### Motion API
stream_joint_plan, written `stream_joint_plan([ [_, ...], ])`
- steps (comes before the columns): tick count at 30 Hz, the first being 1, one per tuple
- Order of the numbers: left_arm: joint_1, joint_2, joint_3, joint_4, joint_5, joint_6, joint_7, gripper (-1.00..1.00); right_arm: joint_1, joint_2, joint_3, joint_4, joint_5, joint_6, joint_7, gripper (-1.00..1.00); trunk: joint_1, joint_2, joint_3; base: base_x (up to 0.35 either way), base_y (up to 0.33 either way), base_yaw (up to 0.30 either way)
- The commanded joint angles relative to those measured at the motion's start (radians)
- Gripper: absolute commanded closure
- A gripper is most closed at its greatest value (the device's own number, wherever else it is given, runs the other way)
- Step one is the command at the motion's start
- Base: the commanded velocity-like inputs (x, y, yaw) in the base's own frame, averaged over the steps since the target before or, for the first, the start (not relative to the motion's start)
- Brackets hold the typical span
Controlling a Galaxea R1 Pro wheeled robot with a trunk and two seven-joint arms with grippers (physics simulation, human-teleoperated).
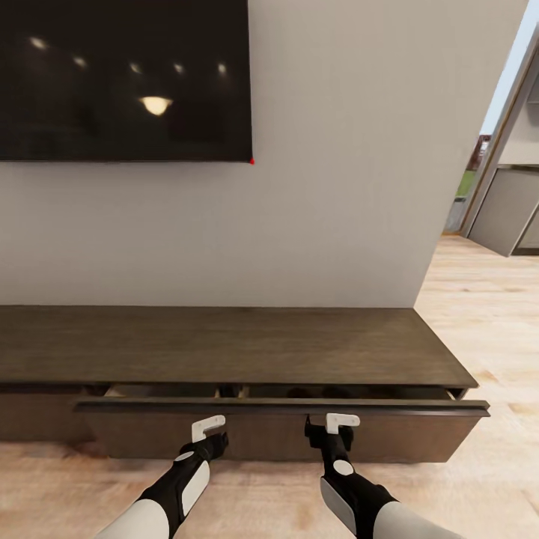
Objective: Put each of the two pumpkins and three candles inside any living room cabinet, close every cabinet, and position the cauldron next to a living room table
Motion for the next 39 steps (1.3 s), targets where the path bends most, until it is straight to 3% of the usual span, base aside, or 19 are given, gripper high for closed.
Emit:
stream_joint_plan([
  [1, 0.0, -0.001, 0.003, -0.001, 0.008, 0.002, 0.001, -1.0, -0.001, 0.0, 0.008, 0.0, -0.005, -0.005, -0.004, -1.0, 0.0, 0.0, -0.001, 0.135, 0.0, 0.0],
  [39, 0.0, -0.001, 0.003, 0.008, 0.008, 0.003, 0.003, -1.0, -0.001, -0.002, 0.008, -0.002, -0.003, -0.005, -0.005, -1.0, 0.0, 0.0, -0.001, 0.063, 0.0, 0.0],
])
